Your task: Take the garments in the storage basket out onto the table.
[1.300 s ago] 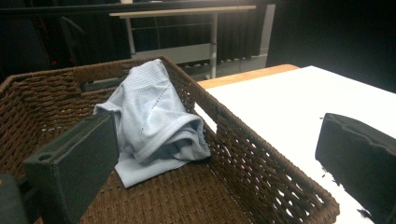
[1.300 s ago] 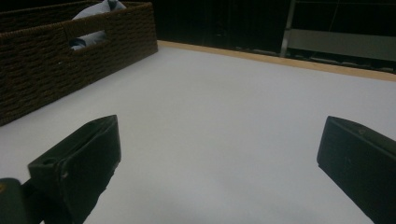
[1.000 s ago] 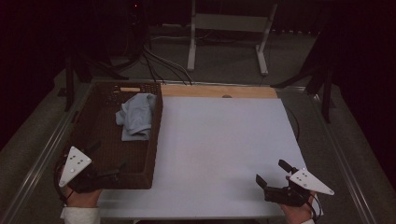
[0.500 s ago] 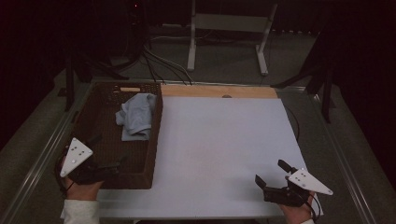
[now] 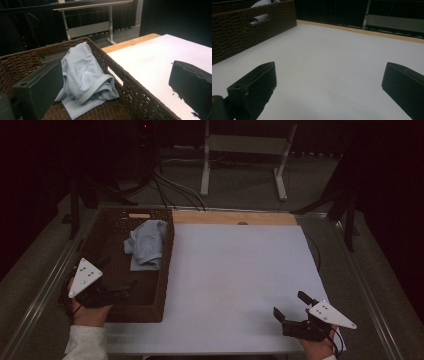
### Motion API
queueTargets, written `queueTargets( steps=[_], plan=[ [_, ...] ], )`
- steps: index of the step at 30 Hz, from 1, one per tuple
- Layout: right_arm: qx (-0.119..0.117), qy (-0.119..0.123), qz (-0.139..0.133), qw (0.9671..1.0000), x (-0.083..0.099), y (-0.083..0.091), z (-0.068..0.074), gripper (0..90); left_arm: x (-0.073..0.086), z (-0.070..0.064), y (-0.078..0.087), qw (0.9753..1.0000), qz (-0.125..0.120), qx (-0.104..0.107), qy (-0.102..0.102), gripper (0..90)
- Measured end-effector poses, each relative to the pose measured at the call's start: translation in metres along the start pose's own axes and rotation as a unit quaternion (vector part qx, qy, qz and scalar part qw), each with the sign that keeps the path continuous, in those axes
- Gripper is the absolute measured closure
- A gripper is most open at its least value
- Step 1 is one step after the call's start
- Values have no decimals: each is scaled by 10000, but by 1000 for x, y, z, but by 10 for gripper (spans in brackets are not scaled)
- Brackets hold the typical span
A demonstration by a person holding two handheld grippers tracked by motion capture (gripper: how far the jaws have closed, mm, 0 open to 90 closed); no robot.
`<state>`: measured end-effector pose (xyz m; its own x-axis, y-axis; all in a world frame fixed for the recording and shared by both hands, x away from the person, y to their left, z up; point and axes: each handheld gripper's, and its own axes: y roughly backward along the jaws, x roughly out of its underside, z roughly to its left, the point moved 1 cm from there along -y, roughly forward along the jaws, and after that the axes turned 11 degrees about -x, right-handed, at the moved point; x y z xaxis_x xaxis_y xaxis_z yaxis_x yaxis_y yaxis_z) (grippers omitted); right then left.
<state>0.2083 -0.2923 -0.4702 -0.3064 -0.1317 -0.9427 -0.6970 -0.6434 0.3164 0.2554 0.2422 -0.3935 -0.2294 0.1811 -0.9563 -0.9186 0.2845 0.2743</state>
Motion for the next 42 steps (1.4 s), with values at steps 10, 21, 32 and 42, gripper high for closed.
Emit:
queueTargets(
  steps=[10,21,32,42],
  plan=[
    [-5,2,-1,10000,0,0,0,0,-5,5,-13,10000,68,56,-1,2],
    [1,6,5,10000,0,0,0,0,-7,9,-26,9997,223,54,-48,2],
    [4,7,3,10000,0,0,0,0,-7,13,-36,9993,353,27,-73,2],
    [2,2,3,10000,0,0,0,0,-11,14,-43,9991,416,14,-127,2]
  ],
)
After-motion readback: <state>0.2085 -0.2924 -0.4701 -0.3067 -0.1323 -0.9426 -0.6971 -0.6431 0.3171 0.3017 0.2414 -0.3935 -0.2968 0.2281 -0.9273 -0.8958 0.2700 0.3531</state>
